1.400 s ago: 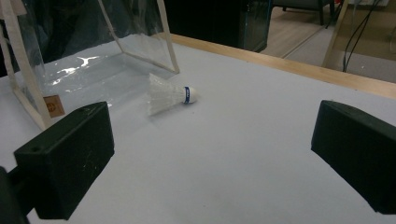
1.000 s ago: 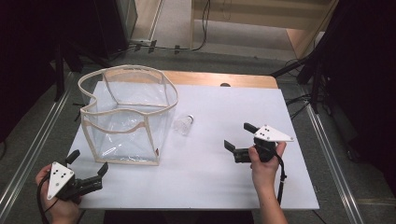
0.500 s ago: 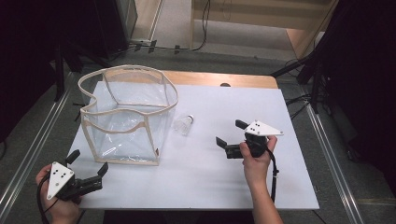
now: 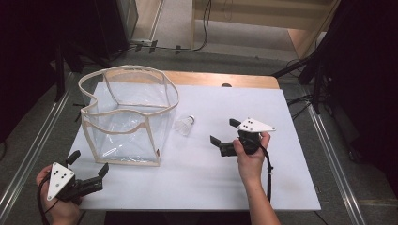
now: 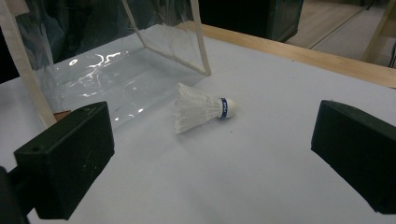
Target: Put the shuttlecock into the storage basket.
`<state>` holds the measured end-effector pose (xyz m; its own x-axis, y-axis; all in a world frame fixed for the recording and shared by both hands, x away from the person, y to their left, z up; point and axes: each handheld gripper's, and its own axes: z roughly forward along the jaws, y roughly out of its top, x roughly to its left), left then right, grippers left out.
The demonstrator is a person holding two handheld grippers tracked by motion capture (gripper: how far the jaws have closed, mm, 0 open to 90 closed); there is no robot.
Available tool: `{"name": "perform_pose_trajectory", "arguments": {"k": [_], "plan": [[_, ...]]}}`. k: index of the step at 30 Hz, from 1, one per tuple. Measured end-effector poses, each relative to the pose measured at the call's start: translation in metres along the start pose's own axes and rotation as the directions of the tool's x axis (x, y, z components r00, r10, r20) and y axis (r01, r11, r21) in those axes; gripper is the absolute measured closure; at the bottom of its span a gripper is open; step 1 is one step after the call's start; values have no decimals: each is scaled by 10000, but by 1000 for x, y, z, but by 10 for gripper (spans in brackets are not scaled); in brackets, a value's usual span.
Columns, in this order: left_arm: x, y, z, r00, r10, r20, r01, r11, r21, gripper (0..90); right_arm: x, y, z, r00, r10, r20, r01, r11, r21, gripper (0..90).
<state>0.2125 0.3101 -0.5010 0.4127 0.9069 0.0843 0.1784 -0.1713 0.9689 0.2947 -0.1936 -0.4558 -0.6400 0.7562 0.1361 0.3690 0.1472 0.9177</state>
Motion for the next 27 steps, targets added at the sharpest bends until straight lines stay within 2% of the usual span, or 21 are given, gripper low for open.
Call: {"name": "perform_pose_trajectory", "arguments": {"k": [11, 24, 27], "plan": [[0, 0, 0, 10000, -5, 13, 5, 10000, -7, 0, 7, 3, 23, 9998, -56, -201, 60, 9997, 229, 0], [0, 0, 0, 10000, -4, 20, 4, 10000, -21, 0, 14, 3, 42, 9995, 40, -305, -29, 9993, 365, 0], [1, 0, 0, 10000, -7, 22, 7, 10000, -28, 0, 14, 3, 45, 9990, -2, -451, 18, 9994, 353, 0]]}}
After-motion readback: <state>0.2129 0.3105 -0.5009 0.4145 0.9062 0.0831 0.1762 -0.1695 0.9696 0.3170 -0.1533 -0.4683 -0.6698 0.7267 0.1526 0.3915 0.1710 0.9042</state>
